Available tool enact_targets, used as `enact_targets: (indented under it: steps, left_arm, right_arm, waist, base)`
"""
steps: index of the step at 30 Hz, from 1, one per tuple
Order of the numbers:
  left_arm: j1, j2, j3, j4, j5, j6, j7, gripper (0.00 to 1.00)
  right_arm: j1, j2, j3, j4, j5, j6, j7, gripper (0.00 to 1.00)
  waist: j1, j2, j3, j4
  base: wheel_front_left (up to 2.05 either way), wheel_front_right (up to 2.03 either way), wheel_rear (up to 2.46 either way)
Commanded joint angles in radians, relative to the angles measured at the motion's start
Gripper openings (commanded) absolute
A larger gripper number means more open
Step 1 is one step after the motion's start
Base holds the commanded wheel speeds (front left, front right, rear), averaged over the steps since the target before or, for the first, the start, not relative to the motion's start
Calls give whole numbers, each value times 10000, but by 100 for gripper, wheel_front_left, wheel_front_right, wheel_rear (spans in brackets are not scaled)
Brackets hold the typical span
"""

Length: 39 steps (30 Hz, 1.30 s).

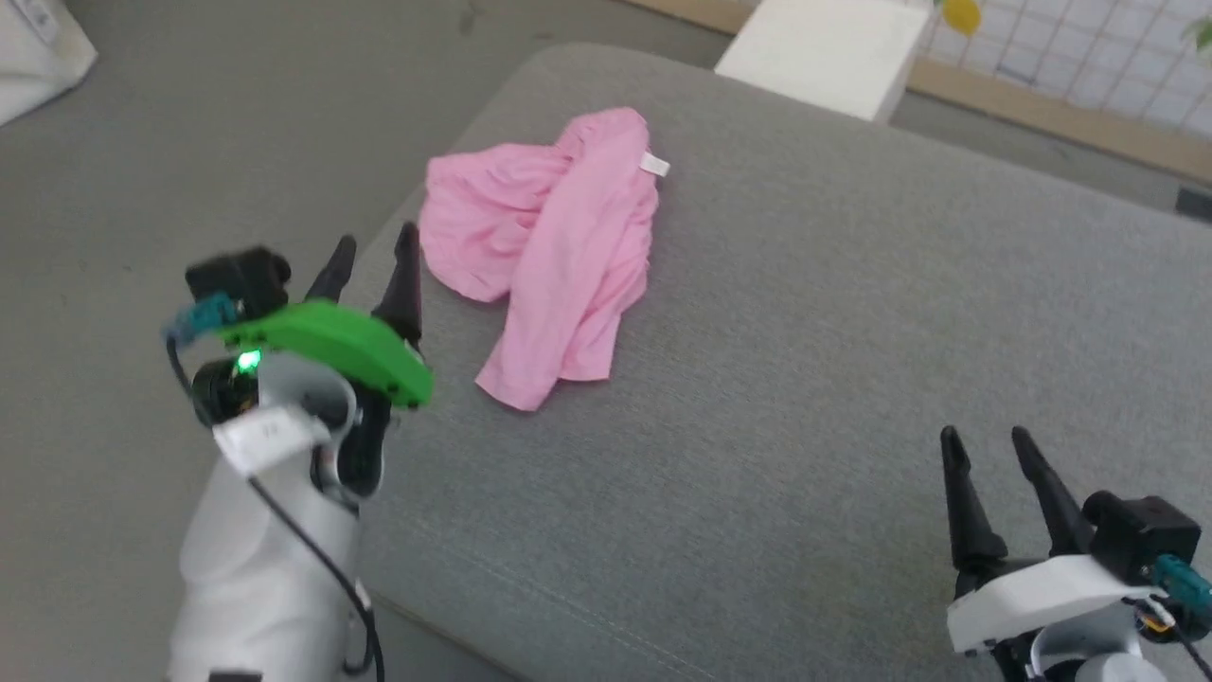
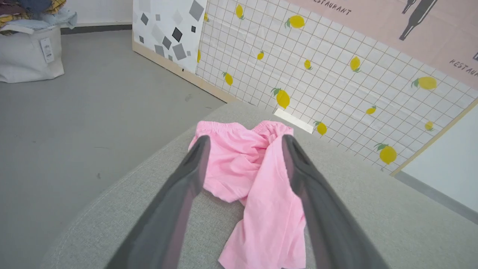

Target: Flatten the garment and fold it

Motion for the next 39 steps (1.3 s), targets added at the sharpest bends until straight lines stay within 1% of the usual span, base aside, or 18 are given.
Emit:
enact_targets:
  steps: [1,3,5,8,12,16,22,23,24,26,32,37,39]
  left_arm:
    - [-535,29,-35,404,-222,-84,253,100]
    - [-1118,49,40,1015,-467,-22,870,100]
    - [-1636,41,177,1619,-788,154,1665,100]
    - [-2280,164,195,2272,-975,357,2660,100]
    - [-2778,92,-60,2881,-1134,333,3892,100]
    - [-3021,130,-420,3358,-888,574,4568,100]
    - [-2913,-24,-706,3898,-694,1017,4874,100]
    - [-2900,-32,-714,3932,-675,1069,4804,42]
    - [-2887,-56,-699,3941,-685,1090,4661,0]
    - [-2864,-111,-713,3940,-707,1032,4447,0]
    - [-3088,49,-795,3479,-422,720,2867,0]
    - [-3528,354,-1016,3031,-68,413,2016,0]
    - [-3708,346,-1100,2742,-18,275,1776,0]
  right_arm:
    - [-158,-3,-53,-114,-68,-13,54,100]
    - [-204,-3,-119,-295,-140,-13,163,100]
    - [-237,-3,-236,-441,-164,-13,252,100]
    - [-336,-3,-449,-652,-171,-13,306,100]
    - [-430,-3,-681,-862,-276,-13,377,100]
    - [-548,-3,-772,-1037,-290,-13,441,100]
    - [-687,-3,-821,-1099,-250,-13,433,100]
    - [-710,-3,-816,-1082,-239,-13,427,100]
    - [-736,-3,-810,-1053,-220,-13,412,100]
    - [-748,-3,-767,-957,-180,-13,380,100]
    - [-707,-3,-431,-453,142,-13,198,100]
    - [-707,-3,-80,127,513,-13,-126,100]
    - [-673,-3,-27,381,669,-13,-281,100]
  waist:
    - [-2,0,878,-712]
    - [-2,0,1157,-960]
    - [-2,0,1399,-1202]
    - [-2,0,1793,-1543]
    - [-2,0,2176,-1777]
    - [-2,0,2480,-1937]
    - [-2,0,2677,-2001]
    - [-2,0,2680,-2000]
    - [-2,0,2667,-1990]
    - [-2,0,2555,-1952]
    - [-2,0,1780,-1984]
    - [-2,0,842,-2507]
    - [-2,0,470,-2797]
  base:
    - [0,0,0]
    - [0,0,0]
    - [0,0,0]
    - [0,0,0]
    - [0,0,0]
    - [0,0,0]
    - [0,0,0]
    - [0,0,0]
    - [0,0,0]
    - [0,0,0]
    - [0,0,0]
    - [0,0,0]
    - [0,0,0]
